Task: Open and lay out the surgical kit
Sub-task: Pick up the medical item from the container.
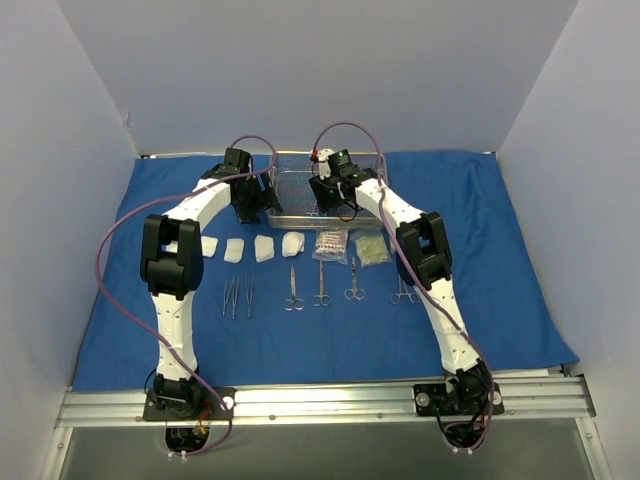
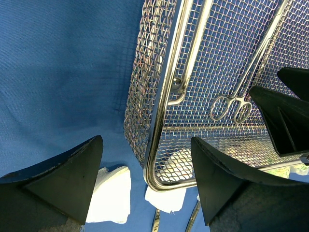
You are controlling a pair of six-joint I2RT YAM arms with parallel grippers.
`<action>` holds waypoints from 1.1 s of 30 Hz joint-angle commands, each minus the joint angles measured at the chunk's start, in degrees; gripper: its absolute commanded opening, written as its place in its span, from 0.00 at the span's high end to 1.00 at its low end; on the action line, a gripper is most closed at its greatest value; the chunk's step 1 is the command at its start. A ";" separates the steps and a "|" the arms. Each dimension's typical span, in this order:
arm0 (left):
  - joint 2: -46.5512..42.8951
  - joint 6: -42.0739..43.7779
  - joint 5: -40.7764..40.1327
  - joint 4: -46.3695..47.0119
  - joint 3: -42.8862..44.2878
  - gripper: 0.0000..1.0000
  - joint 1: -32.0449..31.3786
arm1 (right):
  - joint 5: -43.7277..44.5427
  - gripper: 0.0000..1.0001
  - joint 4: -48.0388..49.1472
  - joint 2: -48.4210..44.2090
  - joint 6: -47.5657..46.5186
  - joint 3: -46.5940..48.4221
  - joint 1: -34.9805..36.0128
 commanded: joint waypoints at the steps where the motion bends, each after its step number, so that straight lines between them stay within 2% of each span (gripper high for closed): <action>1: -1.41 0.03 0.64 1.55 0.79 0.18 0.25 | 2.98 0.54 -0.60 -2.70 1.38 1.76 0.75; 14: -0.80 0.03 0.73 1.37 1.05 0.18 0.25 | 4.13 0.54 1.51 -2.08 6.38 2.91 0.75; 33: 0.08 0.38 0.82 1.02 2.46 0.18 0.34 | 6.67 0.54 -1.65 3.98 5.68 1.68 1.98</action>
